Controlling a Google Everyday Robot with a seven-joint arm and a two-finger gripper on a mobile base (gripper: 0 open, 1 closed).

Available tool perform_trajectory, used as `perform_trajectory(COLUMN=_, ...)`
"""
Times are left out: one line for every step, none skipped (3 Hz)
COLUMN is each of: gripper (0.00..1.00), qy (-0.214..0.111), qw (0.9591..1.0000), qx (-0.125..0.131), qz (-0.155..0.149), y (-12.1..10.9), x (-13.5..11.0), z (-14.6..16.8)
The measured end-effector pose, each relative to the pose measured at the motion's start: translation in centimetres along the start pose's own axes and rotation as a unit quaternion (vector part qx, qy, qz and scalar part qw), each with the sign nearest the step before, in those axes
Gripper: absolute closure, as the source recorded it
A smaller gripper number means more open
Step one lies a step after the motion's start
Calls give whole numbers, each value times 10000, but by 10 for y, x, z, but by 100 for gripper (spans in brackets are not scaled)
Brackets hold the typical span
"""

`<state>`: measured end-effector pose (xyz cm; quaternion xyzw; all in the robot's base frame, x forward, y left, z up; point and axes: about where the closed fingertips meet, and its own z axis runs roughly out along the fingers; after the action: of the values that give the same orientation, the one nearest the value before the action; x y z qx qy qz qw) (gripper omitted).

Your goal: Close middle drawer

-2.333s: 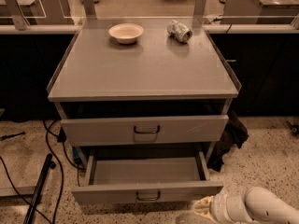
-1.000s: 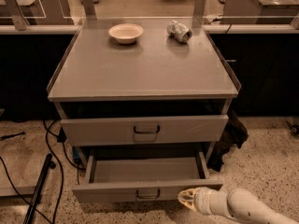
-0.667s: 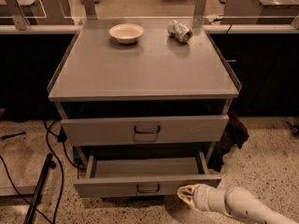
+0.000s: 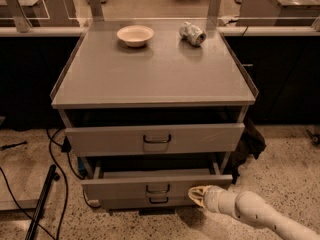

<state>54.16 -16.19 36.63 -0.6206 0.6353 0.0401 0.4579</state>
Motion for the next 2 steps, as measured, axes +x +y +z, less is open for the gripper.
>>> perform_trajectory(gripper=100, qy=-7, qw=9999, qx=107, qz=-32, y=-17, x=3, z=12)
perform_trajectory(gripper=100, qy=-83, qw=9997, qx=205, qz=-45, y=-35, x=4, z=30)
